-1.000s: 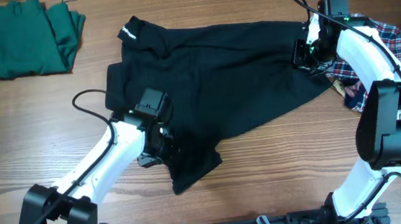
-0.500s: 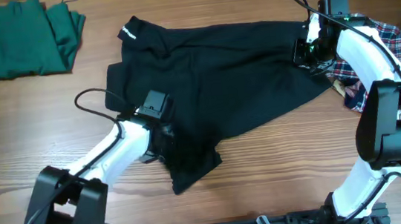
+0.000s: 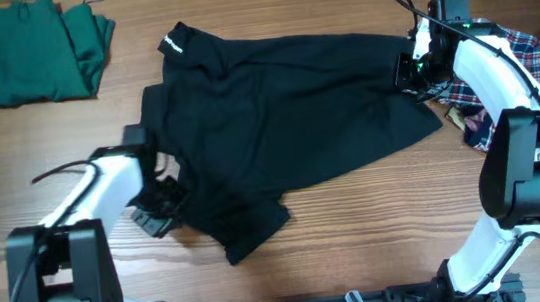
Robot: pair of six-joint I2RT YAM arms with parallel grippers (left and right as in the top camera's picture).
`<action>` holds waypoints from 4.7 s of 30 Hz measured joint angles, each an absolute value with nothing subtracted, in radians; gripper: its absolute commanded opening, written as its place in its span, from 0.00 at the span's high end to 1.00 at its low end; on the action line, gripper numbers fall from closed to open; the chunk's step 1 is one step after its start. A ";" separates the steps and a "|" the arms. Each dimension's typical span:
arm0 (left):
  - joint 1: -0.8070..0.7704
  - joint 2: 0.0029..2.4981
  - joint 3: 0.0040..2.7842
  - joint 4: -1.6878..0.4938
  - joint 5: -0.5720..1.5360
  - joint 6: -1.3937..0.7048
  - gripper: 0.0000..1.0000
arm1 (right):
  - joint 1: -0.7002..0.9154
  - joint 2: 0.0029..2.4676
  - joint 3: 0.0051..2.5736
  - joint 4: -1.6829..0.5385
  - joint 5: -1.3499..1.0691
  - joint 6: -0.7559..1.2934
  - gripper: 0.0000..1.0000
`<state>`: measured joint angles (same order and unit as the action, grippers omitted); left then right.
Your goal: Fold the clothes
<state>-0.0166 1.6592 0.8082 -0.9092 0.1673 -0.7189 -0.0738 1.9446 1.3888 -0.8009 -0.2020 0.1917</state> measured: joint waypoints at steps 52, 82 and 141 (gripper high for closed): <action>-0.268 1.672 0.854 -0.809 0.313 -0.641 0.96 | -0.073 1.880 1.091 -1.003 0.046 0.505 0.96; -0.350 1.672 0.852 -0.812 0.314 -0.653 0.96 | -0.073 1.588 0.874 -0.659 0.061 0.485 0.96; -0.436 1.473 0.987 -0.837 0.016 -0.784 0.26 | -0.075 1.424 1.152 -0.672 -0.165 0.402 0.14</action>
<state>-0.4362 1.4734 0.9867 -0.8368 0.0162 -0.7837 -0.0753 1.4242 1.1522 -0.6724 -0.1654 0.4023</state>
